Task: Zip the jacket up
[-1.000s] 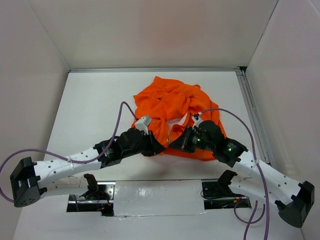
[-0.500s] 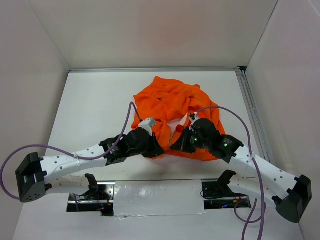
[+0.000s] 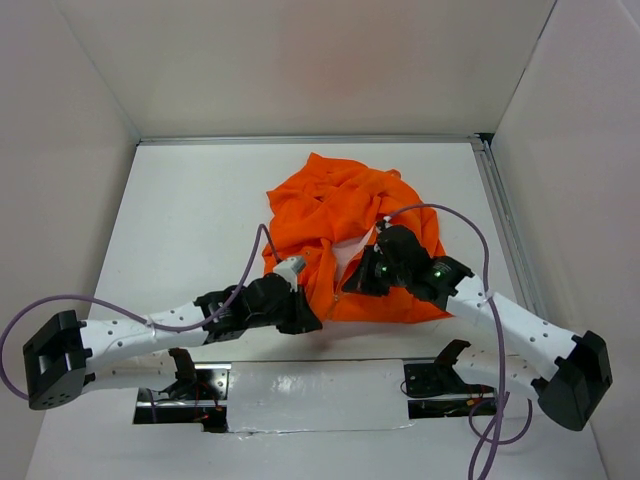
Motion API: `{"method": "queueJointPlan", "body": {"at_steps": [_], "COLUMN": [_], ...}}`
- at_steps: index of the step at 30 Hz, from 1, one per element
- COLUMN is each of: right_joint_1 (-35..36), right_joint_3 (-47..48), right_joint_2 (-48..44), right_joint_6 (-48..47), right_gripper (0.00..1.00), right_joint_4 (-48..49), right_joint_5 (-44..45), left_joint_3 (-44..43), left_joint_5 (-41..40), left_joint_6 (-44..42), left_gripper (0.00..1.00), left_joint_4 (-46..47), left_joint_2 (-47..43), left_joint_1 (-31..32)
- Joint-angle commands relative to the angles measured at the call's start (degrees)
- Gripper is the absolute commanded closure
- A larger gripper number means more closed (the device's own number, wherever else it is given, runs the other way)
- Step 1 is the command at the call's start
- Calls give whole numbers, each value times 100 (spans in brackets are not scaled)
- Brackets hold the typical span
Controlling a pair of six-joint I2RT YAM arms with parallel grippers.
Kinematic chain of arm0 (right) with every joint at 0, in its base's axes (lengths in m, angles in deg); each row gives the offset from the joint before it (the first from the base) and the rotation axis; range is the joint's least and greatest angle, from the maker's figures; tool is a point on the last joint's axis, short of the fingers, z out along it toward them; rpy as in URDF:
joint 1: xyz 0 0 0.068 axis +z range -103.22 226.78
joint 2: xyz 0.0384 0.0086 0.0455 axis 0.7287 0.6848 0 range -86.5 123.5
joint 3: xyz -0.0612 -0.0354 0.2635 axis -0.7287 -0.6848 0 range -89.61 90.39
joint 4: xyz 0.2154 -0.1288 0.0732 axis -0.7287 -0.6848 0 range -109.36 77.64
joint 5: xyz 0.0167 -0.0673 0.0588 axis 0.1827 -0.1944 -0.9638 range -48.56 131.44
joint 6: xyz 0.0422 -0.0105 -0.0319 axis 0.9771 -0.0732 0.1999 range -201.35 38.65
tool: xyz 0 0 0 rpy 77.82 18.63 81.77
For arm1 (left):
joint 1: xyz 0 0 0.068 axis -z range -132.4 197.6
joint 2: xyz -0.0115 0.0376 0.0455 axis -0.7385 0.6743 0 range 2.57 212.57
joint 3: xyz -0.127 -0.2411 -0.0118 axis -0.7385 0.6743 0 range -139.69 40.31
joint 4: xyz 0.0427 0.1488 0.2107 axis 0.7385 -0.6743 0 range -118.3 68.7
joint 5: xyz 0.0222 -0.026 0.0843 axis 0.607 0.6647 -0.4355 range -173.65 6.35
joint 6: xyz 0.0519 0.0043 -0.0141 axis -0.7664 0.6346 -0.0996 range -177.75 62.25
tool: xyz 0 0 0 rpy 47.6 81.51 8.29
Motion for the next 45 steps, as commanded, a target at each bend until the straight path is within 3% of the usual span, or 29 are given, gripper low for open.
{"method": "queueJointPlan", "body": {"at_steps": [1,8,11,13,20,25,26,28,31,37,40,43,45], "right_joint_1": [-432,-100,165,253,491,491,491,500,535,491,439,342,254], "right_joint_3": [521,319,380,407,170,266,284,275,266,660,837,750,741], "right_joint_2": [18,-298,-254,-193,-166,-131,-131,-192,-289,-203,-52,-43,9], "right_joint_6": [-200,-903,-1140,-1044,-675,-543,-525,-482,-350,-253,-244,-95,-51], "right_gripper": [100,100,100,100,100,100,100,100,100,100,100,100,100], "right_joint_4": [414,889,810,740,845,696,660,625,564,169,44,387,475], "right_joint_5": [1766,1151,1170,1134,1161,1222,1222,1135,1056,1151,1372,1196,1073], "left_joint_3": [490,184,-413,-538,-696,-1047,-1092,-1284,-1601,-2489,-2192,-1419,-1320], "left_joint_5": [1068,551,208,172,76,93,111,76,-292,-1111,-235,838,1086], "left_joint_6": [-51,195,256,239,-130,-507,-595,-771,-859,-421,-463,-376,-61], "left_gripper": [100,100,52,34,16,13,4,1,1,1,1,1,1], "left_joint_4": [-1700,-2306,-2614,-2571,-1938,-1684,-1631,-1569,-1621,-2868,-2354,-764,-347], "left_joint_2": [-180,-137,-66,-136,-392,-154,-145,-137,-32,496,146,-320,-182], "left_joint_1": [196,205,214,214,214,214,205,214,214,240,232,232,249]}}
